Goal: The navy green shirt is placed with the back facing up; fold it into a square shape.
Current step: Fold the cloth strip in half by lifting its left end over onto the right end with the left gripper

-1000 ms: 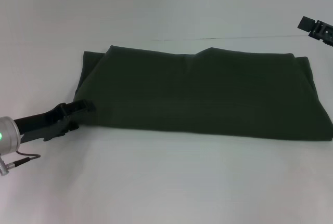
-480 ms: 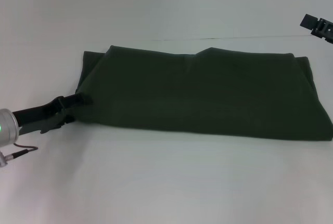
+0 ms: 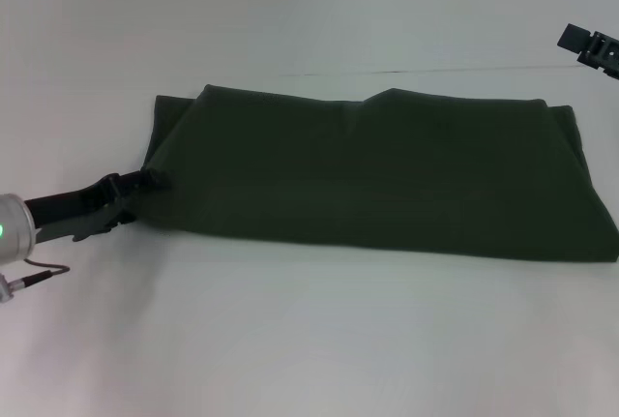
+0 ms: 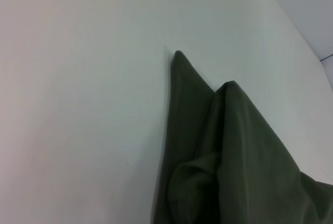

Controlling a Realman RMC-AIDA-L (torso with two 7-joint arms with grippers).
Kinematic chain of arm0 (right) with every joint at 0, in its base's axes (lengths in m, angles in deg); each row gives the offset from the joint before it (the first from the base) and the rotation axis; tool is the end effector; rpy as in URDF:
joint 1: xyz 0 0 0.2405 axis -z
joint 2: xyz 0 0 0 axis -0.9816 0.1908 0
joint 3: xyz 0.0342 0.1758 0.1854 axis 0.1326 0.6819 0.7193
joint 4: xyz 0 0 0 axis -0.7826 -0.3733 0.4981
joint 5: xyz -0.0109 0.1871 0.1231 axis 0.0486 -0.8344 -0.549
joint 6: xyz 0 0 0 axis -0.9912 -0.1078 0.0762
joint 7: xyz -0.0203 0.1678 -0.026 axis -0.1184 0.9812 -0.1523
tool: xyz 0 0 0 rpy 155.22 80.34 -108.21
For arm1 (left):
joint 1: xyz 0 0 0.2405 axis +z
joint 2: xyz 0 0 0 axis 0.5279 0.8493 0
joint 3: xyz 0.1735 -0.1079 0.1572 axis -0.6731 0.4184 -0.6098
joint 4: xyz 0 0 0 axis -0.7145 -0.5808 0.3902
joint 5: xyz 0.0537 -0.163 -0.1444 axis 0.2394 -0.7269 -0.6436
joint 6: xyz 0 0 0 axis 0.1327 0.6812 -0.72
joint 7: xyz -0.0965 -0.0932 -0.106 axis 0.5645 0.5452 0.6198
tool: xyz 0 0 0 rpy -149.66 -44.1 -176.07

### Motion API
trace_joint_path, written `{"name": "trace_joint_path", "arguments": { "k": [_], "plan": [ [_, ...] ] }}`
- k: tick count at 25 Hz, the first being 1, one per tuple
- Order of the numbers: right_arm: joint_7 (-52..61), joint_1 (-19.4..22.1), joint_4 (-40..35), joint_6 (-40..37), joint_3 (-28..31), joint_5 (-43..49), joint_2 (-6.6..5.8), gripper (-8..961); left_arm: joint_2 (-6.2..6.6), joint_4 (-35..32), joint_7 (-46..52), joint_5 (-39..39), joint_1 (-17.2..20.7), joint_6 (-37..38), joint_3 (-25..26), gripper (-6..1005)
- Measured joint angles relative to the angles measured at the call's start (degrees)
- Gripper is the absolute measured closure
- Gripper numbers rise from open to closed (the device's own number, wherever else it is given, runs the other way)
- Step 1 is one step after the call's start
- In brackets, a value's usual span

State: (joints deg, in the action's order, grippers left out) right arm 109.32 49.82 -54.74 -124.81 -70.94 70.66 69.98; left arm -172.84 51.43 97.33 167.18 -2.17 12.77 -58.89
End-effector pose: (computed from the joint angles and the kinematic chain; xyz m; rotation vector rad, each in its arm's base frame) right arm 0.2937 0.3961 0.0858 -2.0494 1.2447 1.1346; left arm -0.3281 0.4041 -0.0214 -1.7827 -1.8852 -0.6670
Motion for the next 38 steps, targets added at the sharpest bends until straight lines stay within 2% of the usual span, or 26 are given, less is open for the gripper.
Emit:
{"name": "trace_joint_path", "arguments": {
  "k": [20,23,34,38],
  "plan": [
    [0.0,0.4,0.0,0.2,0.0,-0.7,-0.08,25,0.10,-0.7,-1.9,0.2,-0.9,0.6,-1.9,139],
    [0.0,0.4,0.0,0.2,0.0,-0.7,-0.08,26,0.10,-0.7,-2.0,0.6,-0.9,0.6,-2.1,255],
    [0.0,0.4,0.0,0.1,0.0,-0.7,-0.02,26,0.10,-0.8,-2.0,1.5,-0.8,0.2,-2.1,471],
    [0.0,0.5,0.0,0.1,0.0,-0.7,0.14,26,0.05,-1.2,-2.1,1.5,-0.4,0.0,-1.8,635]
  ]
}}
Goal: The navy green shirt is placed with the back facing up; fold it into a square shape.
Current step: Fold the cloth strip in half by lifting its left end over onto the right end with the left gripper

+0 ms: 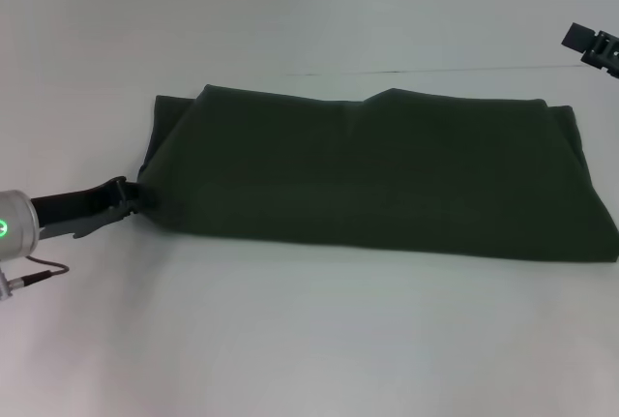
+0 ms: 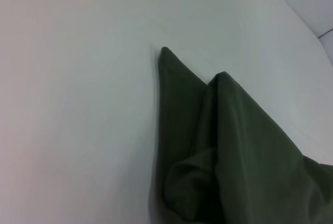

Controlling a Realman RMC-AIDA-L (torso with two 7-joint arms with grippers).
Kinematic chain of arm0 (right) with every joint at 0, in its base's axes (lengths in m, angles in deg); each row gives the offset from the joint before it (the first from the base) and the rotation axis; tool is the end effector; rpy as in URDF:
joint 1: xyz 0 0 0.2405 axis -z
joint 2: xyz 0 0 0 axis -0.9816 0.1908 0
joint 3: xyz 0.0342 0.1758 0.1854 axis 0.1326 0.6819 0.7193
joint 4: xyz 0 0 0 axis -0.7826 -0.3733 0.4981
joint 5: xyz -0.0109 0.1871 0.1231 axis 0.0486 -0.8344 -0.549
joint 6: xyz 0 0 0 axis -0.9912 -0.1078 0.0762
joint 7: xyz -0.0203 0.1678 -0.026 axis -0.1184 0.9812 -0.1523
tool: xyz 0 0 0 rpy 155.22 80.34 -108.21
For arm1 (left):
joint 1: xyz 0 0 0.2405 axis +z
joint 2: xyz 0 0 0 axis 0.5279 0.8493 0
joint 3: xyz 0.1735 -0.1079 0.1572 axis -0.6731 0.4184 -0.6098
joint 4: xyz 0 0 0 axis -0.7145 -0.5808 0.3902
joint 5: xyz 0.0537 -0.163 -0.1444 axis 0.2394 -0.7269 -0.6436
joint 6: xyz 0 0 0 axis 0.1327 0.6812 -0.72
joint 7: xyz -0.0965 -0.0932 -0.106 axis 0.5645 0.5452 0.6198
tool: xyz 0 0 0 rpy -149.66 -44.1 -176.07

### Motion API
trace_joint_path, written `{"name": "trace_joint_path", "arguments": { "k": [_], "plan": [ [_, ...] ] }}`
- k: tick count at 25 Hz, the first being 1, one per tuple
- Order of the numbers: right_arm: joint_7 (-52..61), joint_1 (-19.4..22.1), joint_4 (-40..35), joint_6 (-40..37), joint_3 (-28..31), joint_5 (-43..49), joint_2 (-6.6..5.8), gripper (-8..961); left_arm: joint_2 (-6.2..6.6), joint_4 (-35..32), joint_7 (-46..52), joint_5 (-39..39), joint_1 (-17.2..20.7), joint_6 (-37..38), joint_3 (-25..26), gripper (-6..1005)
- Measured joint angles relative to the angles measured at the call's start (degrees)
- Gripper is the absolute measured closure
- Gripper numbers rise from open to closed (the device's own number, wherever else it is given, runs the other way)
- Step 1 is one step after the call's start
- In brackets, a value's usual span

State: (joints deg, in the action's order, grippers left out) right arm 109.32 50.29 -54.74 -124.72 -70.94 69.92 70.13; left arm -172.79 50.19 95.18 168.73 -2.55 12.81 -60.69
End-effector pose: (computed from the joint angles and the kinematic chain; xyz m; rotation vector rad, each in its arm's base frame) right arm 0.2957 0.3943 0.0865 -2.0337 1.2491 1.1472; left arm -0.3249 0.4067 -0.0209 -1.8614 -1.8052 -0.5951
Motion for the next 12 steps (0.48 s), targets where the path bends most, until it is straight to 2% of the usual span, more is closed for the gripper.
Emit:
{"name": "trace_joint_path", "arguments": {
  "k": [7,12],
  "plan": [
    [-0.7,0.1,0.5,0.0,0.0,-0.1,0.50,26,-0.39,-1.5,-0.6,-0.4,1.4,0.1,0.6,943],
    [-1.8,0.2,0.8,0.0,0.1,-1.9,1.72,26,-0.48,-1.9,-3.1,-0.5,2.6,1.6,4.4,958]
  ]
}}
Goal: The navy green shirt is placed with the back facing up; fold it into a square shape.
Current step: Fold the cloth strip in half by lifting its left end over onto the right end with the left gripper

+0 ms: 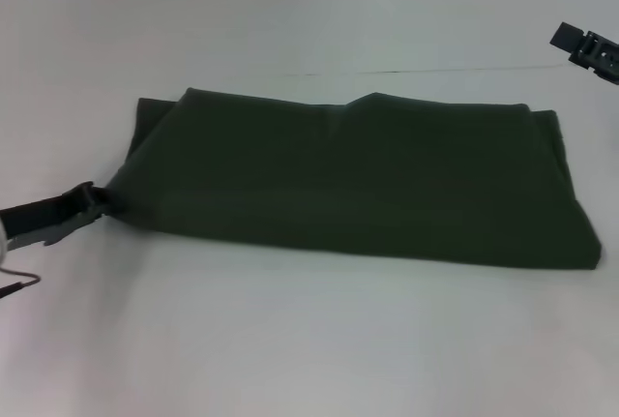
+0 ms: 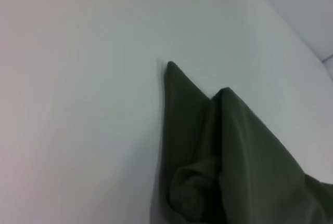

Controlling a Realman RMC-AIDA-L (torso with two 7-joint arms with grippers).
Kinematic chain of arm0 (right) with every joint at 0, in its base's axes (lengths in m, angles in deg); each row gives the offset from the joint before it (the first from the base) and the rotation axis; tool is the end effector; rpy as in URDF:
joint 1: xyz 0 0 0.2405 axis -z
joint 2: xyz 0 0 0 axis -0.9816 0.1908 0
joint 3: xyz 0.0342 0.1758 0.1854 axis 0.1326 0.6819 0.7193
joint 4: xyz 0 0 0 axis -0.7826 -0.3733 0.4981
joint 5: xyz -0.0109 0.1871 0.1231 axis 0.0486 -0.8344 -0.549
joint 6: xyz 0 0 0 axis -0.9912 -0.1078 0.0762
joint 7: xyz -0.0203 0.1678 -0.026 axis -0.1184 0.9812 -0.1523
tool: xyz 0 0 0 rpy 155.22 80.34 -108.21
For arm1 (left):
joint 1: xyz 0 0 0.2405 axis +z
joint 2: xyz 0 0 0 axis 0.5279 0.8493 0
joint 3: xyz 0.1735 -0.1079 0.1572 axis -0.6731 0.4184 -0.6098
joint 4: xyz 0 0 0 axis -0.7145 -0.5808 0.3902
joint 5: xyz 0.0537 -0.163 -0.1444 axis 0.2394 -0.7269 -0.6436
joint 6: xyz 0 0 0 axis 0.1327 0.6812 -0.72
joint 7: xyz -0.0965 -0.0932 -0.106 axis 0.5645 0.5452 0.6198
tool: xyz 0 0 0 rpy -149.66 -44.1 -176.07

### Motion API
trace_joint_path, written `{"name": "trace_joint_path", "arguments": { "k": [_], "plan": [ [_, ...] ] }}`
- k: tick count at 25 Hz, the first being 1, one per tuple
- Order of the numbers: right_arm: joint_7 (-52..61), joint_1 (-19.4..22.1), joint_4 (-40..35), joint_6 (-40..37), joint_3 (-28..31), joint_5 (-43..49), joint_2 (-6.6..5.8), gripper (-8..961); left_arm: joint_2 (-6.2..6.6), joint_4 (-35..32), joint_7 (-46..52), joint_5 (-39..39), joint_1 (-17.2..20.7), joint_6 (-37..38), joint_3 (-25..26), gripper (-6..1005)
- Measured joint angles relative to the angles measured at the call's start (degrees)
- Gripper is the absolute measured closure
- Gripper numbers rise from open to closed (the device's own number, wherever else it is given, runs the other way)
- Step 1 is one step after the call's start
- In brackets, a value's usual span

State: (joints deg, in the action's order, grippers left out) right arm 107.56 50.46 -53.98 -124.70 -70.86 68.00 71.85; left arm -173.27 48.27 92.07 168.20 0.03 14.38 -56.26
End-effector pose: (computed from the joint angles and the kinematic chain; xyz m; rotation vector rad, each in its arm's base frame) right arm 0.2910 0.3920 0.0750 -2.0204 1.2425 1.2008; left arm -0.3419 0.3948 -0.0070 -1.8061 -1.7880 -0.6483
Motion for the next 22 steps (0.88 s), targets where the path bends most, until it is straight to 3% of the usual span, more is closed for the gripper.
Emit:
{"name": "trace_joint_path", "arguments": {
  "k": [4,6,12,22],
  "plan": [
    [-0.8,-0.3,0.3,0.4,-0.1,-0.9,1.14,25,0.23,-0.3,-2.2,0.0,1.1,1.1,3.6,958],
    [-1.1,-0.7,0.7,0.8,-0.2,-1.0,1.51,25,0.53,-2.7,-3.5,0.3,3.9,2.9,7.0,959],
    [-2.1,-2.5,1.5,2.9,-0.4,-1.0,2.80,25,1.08,-7.7,-3.7,0.4,8.7,5.1,11.1,958],
    [-4.2,-5.4,4.0,5.1,-0.9,-0.8,2.89,25,2.22,-14.7,-4.0,0.4,14.3,9.4,19.0,952]
  ]
}}
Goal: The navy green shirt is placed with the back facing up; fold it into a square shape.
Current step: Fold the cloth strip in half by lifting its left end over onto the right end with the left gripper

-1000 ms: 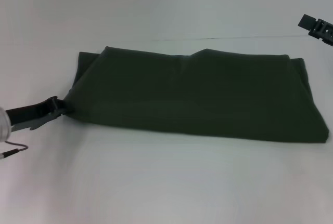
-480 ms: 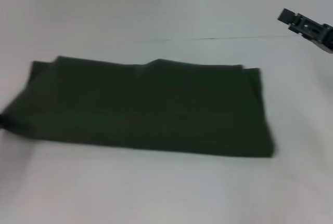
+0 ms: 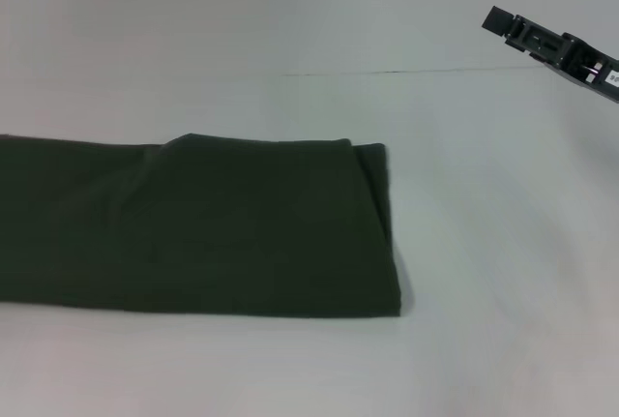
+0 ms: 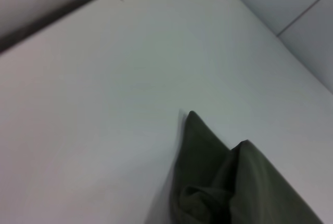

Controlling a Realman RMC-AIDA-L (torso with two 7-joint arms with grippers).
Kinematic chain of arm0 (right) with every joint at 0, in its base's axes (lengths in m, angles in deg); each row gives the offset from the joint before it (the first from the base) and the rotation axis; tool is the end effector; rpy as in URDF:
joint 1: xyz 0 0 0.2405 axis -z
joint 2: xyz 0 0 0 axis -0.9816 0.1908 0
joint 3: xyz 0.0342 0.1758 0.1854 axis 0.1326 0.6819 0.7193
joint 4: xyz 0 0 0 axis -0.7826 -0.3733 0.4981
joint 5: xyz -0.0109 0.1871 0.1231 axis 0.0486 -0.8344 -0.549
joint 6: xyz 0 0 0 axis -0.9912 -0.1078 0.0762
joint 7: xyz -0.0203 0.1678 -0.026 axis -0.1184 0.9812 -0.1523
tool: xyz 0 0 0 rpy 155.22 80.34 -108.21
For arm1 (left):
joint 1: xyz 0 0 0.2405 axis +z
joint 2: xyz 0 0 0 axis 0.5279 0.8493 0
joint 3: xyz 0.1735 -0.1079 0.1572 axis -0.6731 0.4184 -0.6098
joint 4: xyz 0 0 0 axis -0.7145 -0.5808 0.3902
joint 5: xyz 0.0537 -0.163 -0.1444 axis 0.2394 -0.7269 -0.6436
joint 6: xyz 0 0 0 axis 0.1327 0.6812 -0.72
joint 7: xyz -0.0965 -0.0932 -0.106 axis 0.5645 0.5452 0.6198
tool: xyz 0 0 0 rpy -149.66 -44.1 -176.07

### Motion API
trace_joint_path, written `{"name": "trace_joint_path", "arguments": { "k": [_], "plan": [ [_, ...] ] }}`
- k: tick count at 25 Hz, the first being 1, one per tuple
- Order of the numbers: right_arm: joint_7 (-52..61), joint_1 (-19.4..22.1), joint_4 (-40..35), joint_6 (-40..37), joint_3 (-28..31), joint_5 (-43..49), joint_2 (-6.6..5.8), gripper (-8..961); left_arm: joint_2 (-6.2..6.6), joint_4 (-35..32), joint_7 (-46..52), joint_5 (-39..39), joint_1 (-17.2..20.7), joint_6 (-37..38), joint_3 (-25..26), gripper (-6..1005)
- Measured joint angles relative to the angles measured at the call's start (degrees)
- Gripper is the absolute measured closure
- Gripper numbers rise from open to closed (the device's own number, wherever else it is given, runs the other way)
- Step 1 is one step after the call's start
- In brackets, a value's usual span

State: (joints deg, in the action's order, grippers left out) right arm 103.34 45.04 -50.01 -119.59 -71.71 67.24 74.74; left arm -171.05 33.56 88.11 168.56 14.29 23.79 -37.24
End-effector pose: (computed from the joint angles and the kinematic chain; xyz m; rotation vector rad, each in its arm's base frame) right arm 0.2589 0.4178 0.0381 -2.0493 1.2156 1.2285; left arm -0.4431 0.2939 0.1173 -1.4058 -1.6889 -0.7048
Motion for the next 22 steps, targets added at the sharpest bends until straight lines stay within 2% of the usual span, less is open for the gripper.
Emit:
{"name": "trace_joint_path", "arguments": {
  "k": [3,6,8,11,13,14,18,22],
  "plan": [
    [-0.1,-0.1,0.0,0.2,0.0,0.1,-0.11,26,0.18,-0.8,-0.2,-1.8,-0.2,3.9,0.6,942],
    [-0.7,0.5,0.0,0.0,0.0,0.1,-0.25,26,-0.02,-0.7,-1.6,-6.7,-2.2,11.5,-0.3,931],
    [-0.9,1.2,0.0,-0.4,0.0,0.1,-0.41,26,-1.06,-0.4,-2.7,-10.2,-4.3,16.8,-1.7,924],
    [-1.1,2.8,0.0,-1.6,0.0,0.1,-0.84,26,-3.76,-0.5,-4.2,-15.1,-7.7,22.6,-5.9,914],
    [-1.3,3.9,0.0,-2.5,0.1,0.0,-1.18,26,-5.52,1.0,-5.4,-17.9,-10.6,23.9,-11.5,907],
    [-1.5,4.5,0.0,-3.1,0.3,-0.1,-1.36,26,-5.85,2.4,-6.0,-19.1,-11.7,23.8,-13.9,904],
    [-1.7,6.5,0.0,-4.6,0.7,-0.2,-2.15,25,-5.60,15.8,-11.8,-24.4,-16.6,18.3,-24.1,890],
    [-2.6,7.8,-0.1,-5.1,0.7,-0.2,-2.63,25,-5.65,32.4,-20.3,-25.7,-21.8,8.6,-26.6,876]
  ]
}}
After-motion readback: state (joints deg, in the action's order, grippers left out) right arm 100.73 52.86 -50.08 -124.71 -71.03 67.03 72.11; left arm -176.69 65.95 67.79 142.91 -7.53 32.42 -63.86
